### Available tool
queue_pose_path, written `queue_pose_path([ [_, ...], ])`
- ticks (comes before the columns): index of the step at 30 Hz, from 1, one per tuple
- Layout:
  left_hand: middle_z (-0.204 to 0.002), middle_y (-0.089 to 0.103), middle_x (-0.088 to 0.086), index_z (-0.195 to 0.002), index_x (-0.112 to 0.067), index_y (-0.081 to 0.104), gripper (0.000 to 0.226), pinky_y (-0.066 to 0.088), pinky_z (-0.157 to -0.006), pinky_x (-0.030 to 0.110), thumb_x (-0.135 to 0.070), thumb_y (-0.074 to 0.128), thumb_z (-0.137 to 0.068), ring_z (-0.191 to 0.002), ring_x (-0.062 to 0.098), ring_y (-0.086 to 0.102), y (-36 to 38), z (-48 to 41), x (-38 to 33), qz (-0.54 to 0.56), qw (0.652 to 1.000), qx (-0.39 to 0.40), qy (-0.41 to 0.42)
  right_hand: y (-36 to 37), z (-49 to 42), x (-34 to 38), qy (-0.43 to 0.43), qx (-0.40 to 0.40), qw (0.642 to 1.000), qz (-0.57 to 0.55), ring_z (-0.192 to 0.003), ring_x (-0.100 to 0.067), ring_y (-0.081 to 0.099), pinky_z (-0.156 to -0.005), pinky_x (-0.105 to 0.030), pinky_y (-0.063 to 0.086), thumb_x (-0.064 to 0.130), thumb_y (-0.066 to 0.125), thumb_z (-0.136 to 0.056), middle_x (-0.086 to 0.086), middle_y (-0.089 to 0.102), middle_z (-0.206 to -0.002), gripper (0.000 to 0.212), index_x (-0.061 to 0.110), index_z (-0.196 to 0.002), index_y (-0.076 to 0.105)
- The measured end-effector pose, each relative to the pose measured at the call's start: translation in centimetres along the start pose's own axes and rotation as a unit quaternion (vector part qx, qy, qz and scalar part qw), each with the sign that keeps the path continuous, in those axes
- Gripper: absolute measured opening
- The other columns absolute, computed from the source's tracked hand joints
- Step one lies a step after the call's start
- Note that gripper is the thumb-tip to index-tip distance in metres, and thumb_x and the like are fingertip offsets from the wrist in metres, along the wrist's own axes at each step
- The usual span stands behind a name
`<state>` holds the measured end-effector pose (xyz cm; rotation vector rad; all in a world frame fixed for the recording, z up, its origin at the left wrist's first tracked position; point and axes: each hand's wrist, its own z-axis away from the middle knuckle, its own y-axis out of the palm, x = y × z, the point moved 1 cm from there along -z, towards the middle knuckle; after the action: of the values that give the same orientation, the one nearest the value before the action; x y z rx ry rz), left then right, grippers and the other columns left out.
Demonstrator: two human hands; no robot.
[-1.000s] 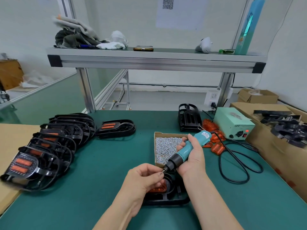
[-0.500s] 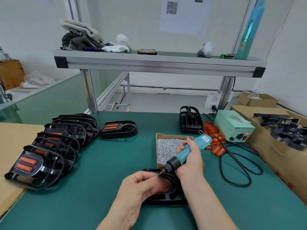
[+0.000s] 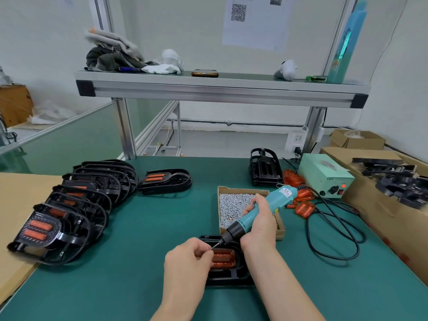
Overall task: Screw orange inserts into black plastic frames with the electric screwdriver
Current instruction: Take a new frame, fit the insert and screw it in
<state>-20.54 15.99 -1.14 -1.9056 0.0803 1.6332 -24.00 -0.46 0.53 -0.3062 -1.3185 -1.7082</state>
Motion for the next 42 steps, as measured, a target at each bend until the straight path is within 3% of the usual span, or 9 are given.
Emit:
queue_pose_path([
  [4, -0.064, 0.069, -0.012, -0.066, -0.028, 0.068, 0.026, 0.056, -0.074, 0.037, -0.008, 0.073, -0.081, -0.068, 0.011, 0.068, 0.1, 0.3, -0.4, -0.028, 0.999, -0.018, 0.024, 0.2, 0.3, 0.3, -0.015, -0.012, 1.000, -0.010, -0.044, -0.005, 0.055, -0.044, -0.018, 0.047, 0.018, 0.073, -0.087, 0.006, 0.057, -0.057, 0.019, 0.016, -0.098, 0.059],
  [10, -0.063, 0.070, -0.010, -0.069, -0.025, 0.070, 0.028, 0.060, -0.072, 0.038, -0.001, 0.071, -0.084, -0.060, 0.008, 0.070, 0.2, 0.2, -0.5, 0.042, 0.999, -0.003, 0.006, 0.1, 0.4, 0.7, -0.012, -0.008, 1.000, -0.014, -0.042, -0.004, 0.054, -0.043, -0.017, 0.047, 0.017, 0.073, -0.087, 0.006, 0.057, -0.053, 0.017, 0.016, -0.092, 0.057],
  [15, -0.063, 0.070, -0.009, -0.068, -0.024, 0.070, 0.027, 0.060, -0.070, 0.035, -0.001, 0.071, -0.082, -0.060, 0.007, 0.069, 0.1, 0.2, -0.7, 0.036, 0.999, 0.007, 0.014, 0.0, 0.4, 0.6, -0.011, -0.012, 1.000, -0.007, -0.041, -0.004, 0.054, -0.042, -0.017, 0.046, 0.017, 0.074, -0.086, 0.007, 0.057, -0.053, 0.021, 0.015, -0.101, 0.058],
  [24, -0.062, 0.071, -0.009, -0.069, -0.024, 0.070, 0.027, 0.060, -0.071, 0.035, -0.001, 0.071, -0.083, -0.061, 0.008, 0.070, 0.5, 0.0, -0.5, 0.047, 0.999, 0.004, -0.003, 0.1, 0.2, 0.9, -0.016, -0.012, 1.000, -0.019, -0.040, -0.004, 0.055, -0.041, -0.018, 0.046, 0.015, 0.073, -0.086, 0.008, 0.058, -0.049, 0.018, 0.014, -0.095, 0.058],
  [30, -0.063, 0.070, -0.011, -0.070, -0.023, 0.068, 0.026, 0.050, -0.059, 0.012, 0.000, 0.072, -0.081, -0.060, 0.006, 0.068, 0.9, 0.0, 0.1, 0.047, 0.999, -0.014, 0.011, 0.0, 0.3, 0.9, -0.014, -0.015, 1.000, -0.022, -0.041, -0.005, 0.055, -0.042, -0.018, 0.047, 0.016, 0.075, -0.084, 0.007, 0.058, -0.050, 0.020, 0.014, -0.097, 0.060],
  [37, -0.066, 0.071, -0.007, -0.072, -0.019, 0.069, 0.024, 0.053, -0.060, 0.016, 0.002, 0.072, -0.083, -0.060, 0.009, 0.070, 1.1, 0.3, 0.2, 0.083, 0.996, -0.016, 0.020, -0.1, 0.2, 1.0, -0.017, -0.036, 0.999, -0.029, -0.041, -0.006, 0.057, -0.042, -0.019, 0.048, 0.014, 0.078, -0.080, 0.006, 0.061, -0.051, 0.018, 0.015, -0.084, 0.061],
  [42, -0.066, 0.068, -0.010, -0.069, -0.025, 0.064, 0.026, 0.053, -0.067, 0.026, -0.004, 0.074, -0.082, -0.066, 0.008, 0.065, 1.4, 0.5, 0.4, 0.005, 0.996, -0.039, 0.081, -0.1, 0.3, 0.8, -0.021, -0.030, 0.999, -0.021, -0.042, -0.004, 0.057, -0.042, -0.018, 0.047, 0.015, 0.077, -0.082, 0.008, 0.060, -0.050, 0.019, 0.016, -0.092, 0.061],
])
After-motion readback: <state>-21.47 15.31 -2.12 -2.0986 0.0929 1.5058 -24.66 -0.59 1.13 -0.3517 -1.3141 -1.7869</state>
